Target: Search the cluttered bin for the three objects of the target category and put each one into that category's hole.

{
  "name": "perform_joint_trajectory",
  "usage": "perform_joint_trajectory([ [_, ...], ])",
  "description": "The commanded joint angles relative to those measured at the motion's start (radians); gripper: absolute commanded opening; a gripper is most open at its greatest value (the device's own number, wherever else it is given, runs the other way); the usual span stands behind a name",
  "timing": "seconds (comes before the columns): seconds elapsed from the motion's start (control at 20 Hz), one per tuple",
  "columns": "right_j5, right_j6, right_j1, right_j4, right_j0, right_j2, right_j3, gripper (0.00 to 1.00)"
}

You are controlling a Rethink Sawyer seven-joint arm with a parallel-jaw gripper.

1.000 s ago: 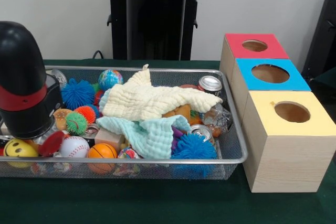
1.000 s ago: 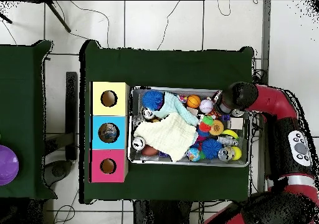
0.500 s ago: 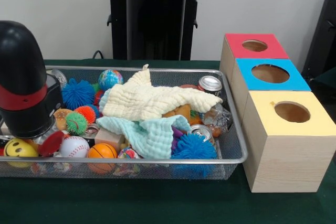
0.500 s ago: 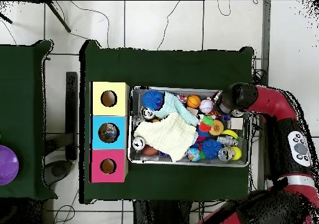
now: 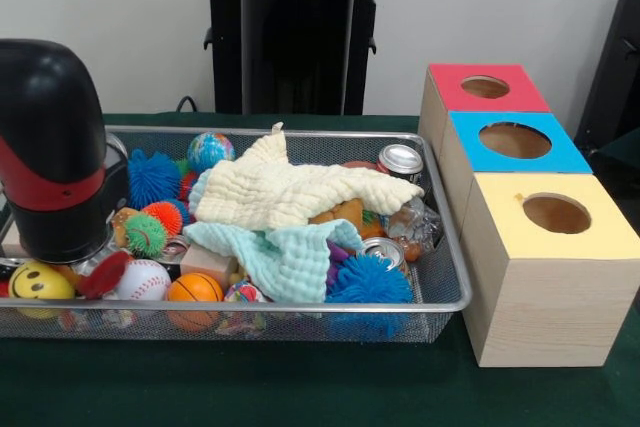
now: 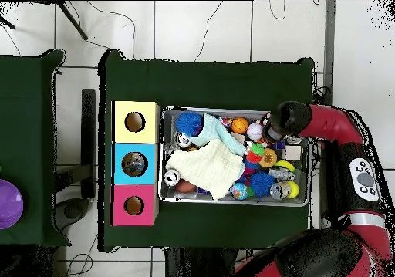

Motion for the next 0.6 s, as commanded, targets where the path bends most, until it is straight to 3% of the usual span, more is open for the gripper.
perform_joint_trajectory([
  [0.05, -0.362, -0.052, 0.288, -0.183, 0.041, -0.027, -0.144, 0.00],
  [0.2, -0.368, -0.114, 0.302, -0.207, 0.045, -0.019, -0.199, 0.00],
  [0.4, -0.409, -0.017, 0.303, -0.220, 0.063, -0.047, -0.221, 0.00],
  [0.6, -0.352, 0.056, 0.295, -0.196, 0.087, -0.075, -0.240, 0.00],
])
